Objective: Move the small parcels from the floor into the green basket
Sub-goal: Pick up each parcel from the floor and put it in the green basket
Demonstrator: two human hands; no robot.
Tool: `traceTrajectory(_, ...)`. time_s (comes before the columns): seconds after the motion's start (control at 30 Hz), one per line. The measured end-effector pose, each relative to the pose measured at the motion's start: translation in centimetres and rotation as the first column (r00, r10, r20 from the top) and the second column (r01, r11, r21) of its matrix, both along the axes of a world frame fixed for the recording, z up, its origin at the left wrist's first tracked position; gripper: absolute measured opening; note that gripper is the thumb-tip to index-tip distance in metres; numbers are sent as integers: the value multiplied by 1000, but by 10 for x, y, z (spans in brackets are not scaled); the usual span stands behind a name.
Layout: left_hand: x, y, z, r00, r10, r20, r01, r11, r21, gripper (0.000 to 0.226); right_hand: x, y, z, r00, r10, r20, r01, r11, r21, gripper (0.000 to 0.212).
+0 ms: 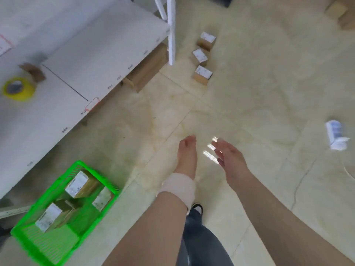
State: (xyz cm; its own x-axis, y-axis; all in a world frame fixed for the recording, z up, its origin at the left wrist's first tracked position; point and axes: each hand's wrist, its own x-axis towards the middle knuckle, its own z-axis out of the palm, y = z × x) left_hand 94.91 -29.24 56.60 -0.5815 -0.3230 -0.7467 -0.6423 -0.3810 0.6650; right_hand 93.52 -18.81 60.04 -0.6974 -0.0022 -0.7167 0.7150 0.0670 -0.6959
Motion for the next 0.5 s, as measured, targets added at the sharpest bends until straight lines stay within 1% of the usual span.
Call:
traceTrajectory(0.07, -35, 31, 8, 996, -83, -27, 83, 997, 7, 39, -30, 34, 6, 999, -49, -13, 49, 999, -10, 39)
traceTrajectory(0.13, -76, 57, 23, 992, -110, -66, 112, 993, 32, 47, -65, 57, 11, 996, -82, -15, 82, 997, -15, 45)
traceTrajectory(0.3, -186, 91, 41, 991, -87, -103, 93, 994, 57, 43, -173, 88, 28, 991, -131, -36, 129, 990, -52, 47)
traceTrajectory(0.4, -251, 107, 49, 990, -91, -111, 98, 993, 61, 49, -242, 102, 39, 992, -125, -32, 124, 991, -44, 50)
traceTrajectory(0.5, -310, 125, 55, 990, -97, -99, 105, 992, 77, 49, -306, 120, 51, 993, -120, -13, 119, 992, -34, 49)
